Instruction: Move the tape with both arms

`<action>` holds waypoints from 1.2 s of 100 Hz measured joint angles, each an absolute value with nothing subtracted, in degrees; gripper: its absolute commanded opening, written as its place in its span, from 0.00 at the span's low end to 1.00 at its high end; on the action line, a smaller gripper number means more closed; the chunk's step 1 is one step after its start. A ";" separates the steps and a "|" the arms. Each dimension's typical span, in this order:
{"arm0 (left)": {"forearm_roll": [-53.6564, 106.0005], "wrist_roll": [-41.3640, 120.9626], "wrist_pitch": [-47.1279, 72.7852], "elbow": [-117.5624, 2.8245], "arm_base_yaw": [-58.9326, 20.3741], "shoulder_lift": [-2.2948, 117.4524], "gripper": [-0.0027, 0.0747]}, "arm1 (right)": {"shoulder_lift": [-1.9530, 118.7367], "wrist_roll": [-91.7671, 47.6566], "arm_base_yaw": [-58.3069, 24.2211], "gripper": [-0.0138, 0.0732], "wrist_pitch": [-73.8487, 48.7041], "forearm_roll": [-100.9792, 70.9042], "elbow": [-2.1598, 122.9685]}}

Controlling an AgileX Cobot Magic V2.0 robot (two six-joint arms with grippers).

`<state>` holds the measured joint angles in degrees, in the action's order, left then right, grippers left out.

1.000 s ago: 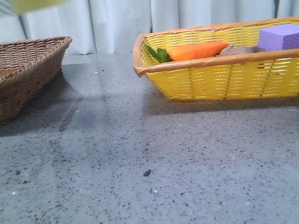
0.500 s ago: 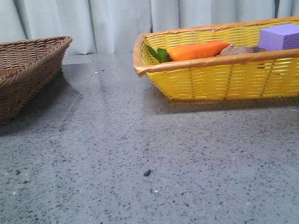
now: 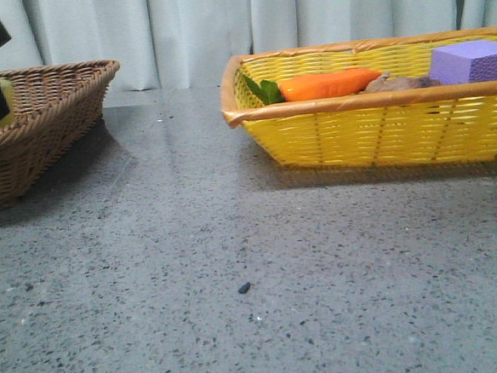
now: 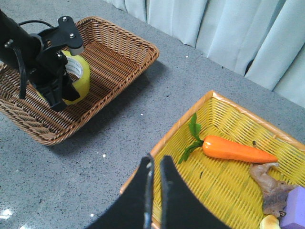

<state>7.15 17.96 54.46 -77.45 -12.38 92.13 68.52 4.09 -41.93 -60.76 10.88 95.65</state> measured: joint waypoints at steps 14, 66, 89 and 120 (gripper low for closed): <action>8.44 18.21 53.25 -77.45 -12.38 92.13 0.50 | 68.52 4.09 -41.93 0.08 -60.76 10.88 95.65; 11.23 18.31 50.86 -77.55 -12.04 76.91 0.17 | 57.42 5.37 -41.93 0.08 -45.99 10.88 75.24; 14.99 18.31 50.86 -75.87 -12.04 63.84 0.01 | 44.25 6.61 -41.93 0.08 -36.96 10.88 59.15; 15.45 18.31 47.59 -63.39 -12.04 45.66 0.01 | 28.15 8.50 -41.93 0.08 -33.68 15.11 44.32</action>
